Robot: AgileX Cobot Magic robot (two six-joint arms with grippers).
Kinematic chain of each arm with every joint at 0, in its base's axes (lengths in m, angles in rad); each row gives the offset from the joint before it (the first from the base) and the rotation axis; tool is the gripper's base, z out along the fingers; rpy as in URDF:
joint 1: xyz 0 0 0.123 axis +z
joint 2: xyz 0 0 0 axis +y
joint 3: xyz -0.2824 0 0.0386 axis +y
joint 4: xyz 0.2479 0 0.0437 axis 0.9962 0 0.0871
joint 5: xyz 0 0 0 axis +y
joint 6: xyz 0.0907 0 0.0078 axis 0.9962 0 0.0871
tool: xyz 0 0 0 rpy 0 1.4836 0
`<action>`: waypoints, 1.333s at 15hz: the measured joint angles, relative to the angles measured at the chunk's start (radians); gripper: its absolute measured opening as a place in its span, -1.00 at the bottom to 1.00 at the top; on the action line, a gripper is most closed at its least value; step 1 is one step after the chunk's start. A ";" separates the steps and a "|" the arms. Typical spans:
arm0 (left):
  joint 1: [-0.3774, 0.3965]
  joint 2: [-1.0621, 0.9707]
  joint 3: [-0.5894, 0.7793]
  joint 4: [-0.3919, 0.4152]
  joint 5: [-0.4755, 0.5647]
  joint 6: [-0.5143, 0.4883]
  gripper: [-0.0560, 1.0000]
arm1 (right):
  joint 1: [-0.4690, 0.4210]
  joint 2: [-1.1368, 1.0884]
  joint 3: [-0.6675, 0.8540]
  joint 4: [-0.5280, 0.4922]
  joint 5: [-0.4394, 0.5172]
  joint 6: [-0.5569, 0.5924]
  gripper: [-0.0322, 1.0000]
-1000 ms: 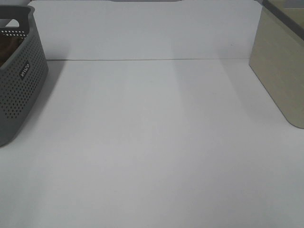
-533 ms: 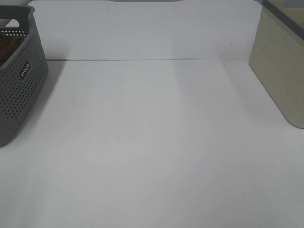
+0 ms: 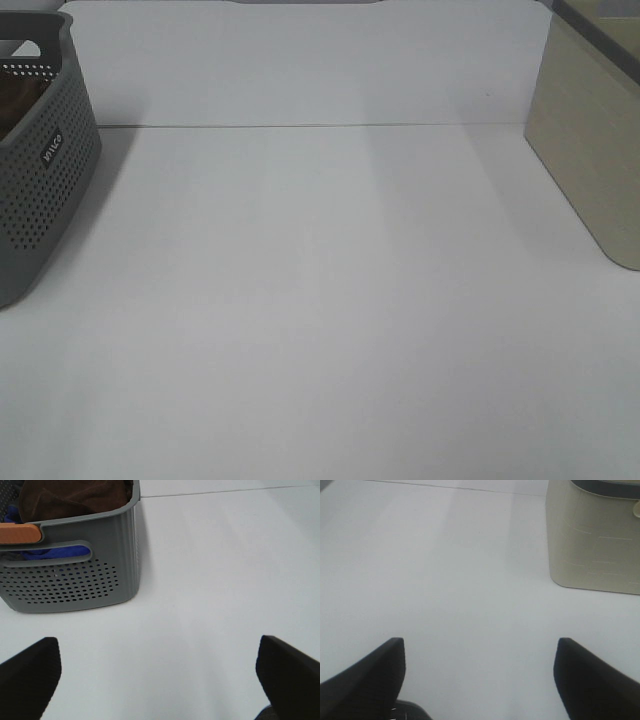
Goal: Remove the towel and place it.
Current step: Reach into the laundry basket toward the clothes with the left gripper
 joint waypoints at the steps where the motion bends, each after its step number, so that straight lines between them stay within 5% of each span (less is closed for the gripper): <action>1: 0.000 0.000 0.000 0.000 0.000 0.000 0.98 | 0.000 0.000 0.000 0.000 0.000 0.000 0.58; 20: 0.000 0.015 -0.014 -0.006 0.022 0.045 0.98 | 0.000 0.000 0.000 0.000 0.000 0.000 0.58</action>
